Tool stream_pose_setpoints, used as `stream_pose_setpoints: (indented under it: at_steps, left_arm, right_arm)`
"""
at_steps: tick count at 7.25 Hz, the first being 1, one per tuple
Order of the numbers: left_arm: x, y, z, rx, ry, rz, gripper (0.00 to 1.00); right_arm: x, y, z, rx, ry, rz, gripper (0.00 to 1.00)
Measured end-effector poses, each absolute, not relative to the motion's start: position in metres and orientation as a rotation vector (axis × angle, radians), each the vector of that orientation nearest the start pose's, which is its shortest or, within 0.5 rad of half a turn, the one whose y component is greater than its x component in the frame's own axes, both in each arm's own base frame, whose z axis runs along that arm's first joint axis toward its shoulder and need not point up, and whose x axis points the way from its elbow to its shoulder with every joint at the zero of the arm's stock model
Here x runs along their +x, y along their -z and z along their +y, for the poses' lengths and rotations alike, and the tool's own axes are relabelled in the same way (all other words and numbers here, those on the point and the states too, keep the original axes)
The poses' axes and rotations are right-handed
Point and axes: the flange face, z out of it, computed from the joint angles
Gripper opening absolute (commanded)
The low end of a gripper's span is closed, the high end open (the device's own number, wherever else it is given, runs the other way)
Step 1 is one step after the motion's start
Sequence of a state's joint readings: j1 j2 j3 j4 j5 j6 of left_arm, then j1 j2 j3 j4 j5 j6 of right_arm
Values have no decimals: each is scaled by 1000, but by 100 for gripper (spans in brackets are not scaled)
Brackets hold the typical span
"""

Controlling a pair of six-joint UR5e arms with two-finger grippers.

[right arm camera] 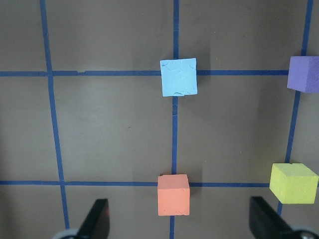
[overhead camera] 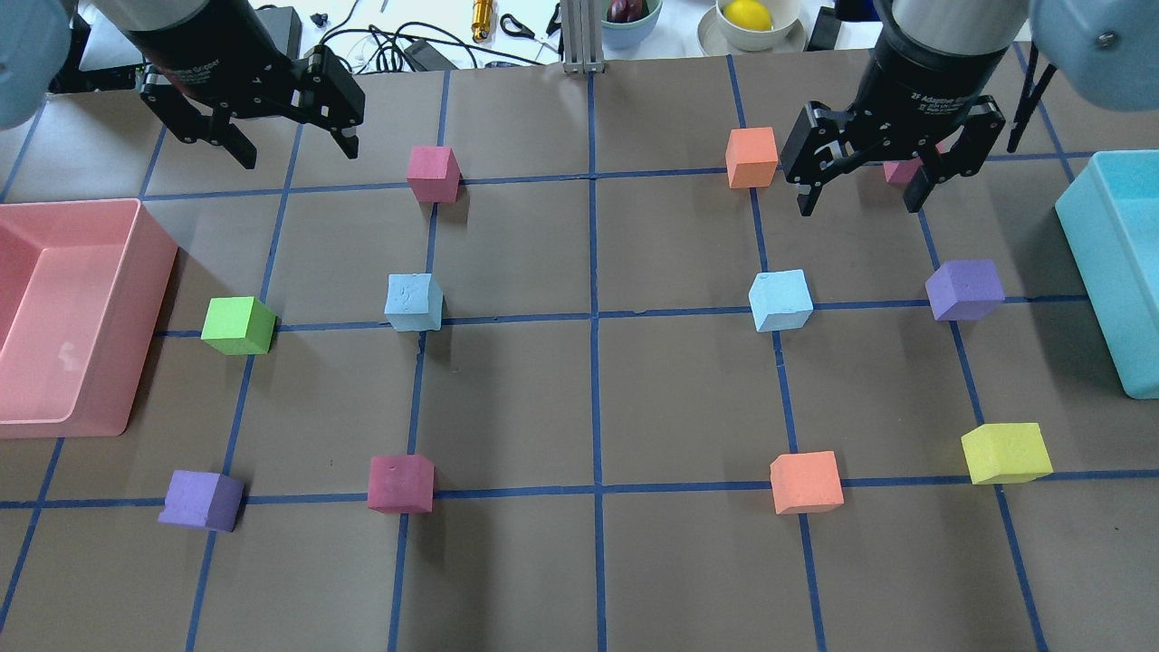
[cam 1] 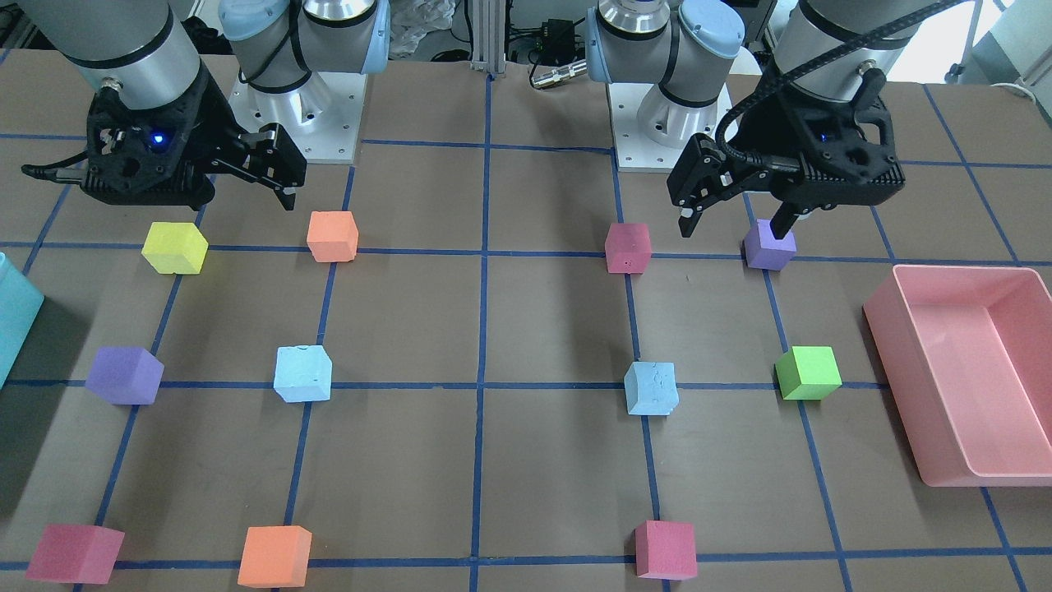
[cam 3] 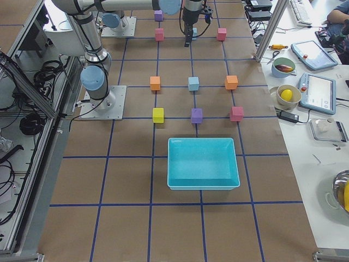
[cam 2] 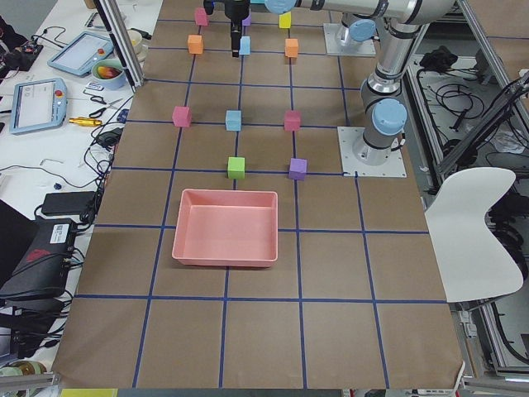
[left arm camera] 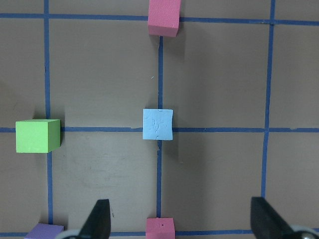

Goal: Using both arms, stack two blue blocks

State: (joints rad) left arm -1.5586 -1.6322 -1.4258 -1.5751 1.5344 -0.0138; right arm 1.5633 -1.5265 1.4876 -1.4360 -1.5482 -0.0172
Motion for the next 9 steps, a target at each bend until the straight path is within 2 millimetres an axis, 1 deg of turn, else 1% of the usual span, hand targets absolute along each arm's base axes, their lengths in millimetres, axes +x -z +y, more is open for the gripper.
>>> stream_pose_setpoints:
  at_steps: [5, 9]
  left_arm:
    - [-135, -521, -517, -23, 105, 3180, 100]
    - [-133, -521, -516, -18, 109, 3174, 100]
  right_arm:
    - [131, -495, -500, -13, -154, 3119, 100]
    - [130, -493, -500, -15, -171, 3129, 100]
